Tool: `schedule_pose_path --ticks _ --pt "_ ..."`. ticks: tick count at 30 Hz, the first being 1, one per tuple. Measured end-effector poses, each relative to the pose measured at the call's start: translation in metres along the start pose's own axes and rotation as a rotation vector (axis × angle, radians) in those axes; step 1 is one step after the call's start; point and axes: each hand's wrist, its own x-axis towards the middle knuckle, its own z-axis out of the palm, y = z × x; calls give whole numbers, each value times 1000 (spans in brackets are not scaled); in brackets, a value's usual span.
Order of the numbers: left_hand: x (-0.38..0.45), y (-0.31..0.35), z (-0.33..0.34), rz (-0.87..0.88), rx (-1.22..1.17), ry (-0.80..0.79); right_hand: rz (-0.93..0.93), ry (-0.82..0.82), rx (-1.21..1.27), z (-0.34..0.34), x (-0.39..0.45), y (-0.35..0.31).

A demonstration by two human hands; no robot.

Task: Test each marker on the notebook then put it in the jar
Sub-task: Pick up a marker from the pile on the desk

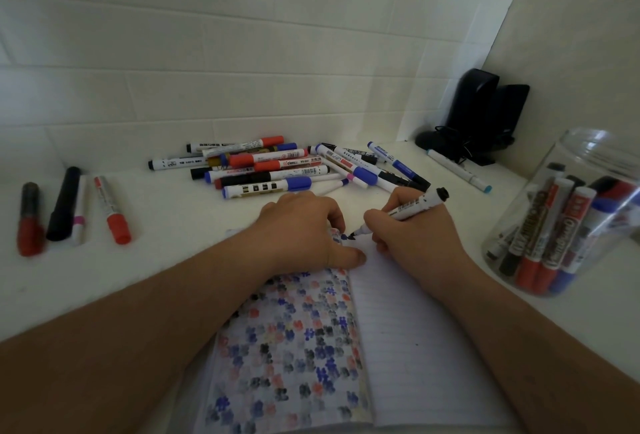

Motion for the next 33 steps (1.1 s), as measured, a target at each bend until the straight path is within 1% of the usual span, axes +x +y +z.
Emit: schedule_pose_path --ticks 8,14,23,24,26,29,31,33 --pt "0 0 0 2 -10 7 -7 -42 -39 0 -1 0" --pt "-1 0 -1 9 -15 12 -2 -15 21 0 0 1" --pt "-4 2 -2 9 -17 12 -6 -43 5 -1 1 2" --pt "-4 2 -1 8 -20 15 -1 -38 35 -1 1 2" --pt "-6 1 0 14 -18 45 27 -15 179 -3 1 1" --pt "-11 1 2 102 -42 211 101 -9 506 -11 4 1" --pt "-12 0 3 186 -167 282 123 -58 653 -18 3 2" --pt "-13 -1 2 222 -301 289 114 -125 749 -24 1 2"
